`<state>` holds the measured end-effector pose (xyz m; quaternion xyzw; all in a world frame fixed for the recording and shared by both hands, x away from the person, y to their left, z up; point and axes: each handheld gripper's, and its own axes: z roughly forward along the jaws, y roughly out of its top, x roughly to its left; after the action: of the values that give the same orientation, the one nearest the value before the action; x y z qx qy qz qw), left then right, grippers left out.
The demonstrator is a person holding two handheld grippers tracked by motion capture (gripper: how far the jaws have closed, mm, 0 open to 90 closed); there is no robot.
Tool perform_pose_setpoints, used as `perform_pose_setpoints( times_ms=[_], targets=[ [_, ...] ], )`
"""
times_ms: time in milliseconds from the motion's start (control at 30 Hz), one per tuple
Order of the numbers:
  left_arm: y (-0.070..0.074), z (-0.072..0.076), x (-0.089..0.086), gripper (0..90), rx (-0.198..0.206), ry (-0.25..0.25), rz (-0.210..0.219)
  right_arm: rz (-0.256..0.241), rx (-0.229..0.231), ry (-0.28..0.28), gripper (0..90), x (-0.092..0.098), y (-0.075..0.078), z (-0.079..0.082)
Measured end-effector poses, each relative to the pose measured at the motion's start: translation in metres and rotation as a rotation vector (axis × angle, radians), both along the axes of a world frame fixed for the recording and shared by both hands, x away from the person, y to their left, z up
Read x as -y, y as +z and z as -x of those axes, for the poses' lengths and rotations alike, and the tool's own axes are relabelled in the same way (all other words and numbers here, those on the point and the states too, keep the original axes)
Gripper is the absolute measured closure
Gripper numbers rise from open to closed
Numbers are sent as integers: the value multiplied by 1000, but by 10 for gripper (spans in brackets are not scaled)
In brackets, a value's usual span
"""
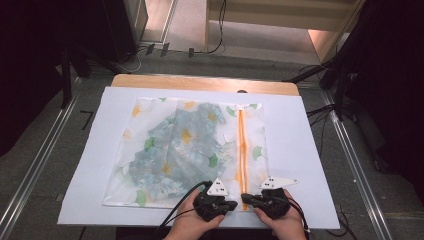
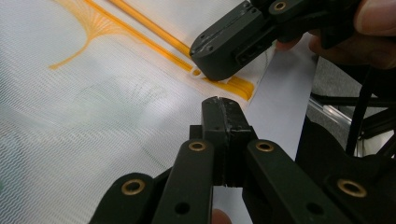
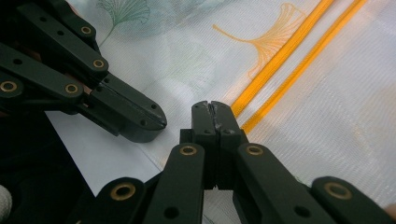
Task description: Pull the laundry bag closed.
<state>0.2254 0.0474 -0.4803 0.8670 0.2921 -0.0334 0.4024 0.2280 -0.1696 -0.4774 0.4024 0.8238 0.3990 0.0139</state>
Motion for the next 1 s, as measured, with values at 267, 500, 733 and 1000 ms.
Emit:
perform_pose_setpoints(
  times_ms=[267, 500, 733, 1000],
  targets=[
    [0, 4, 1, 900, 39, -11, -24, 4, 32, 4, 900, -1, 3, -3],
    [-1, 2, 0, 900, 16, -7, -5, -16, 12, 15, 900, -1, 2, -10],
    [1, 0, 7, 900, -9, -5, 19, -27, -11, 12, 900, 0, 0, -7],
    [0, 0, 13, 900, 9, -26, -8, -24, -8, 1, 900, 1, -1, -6]
  ],
)
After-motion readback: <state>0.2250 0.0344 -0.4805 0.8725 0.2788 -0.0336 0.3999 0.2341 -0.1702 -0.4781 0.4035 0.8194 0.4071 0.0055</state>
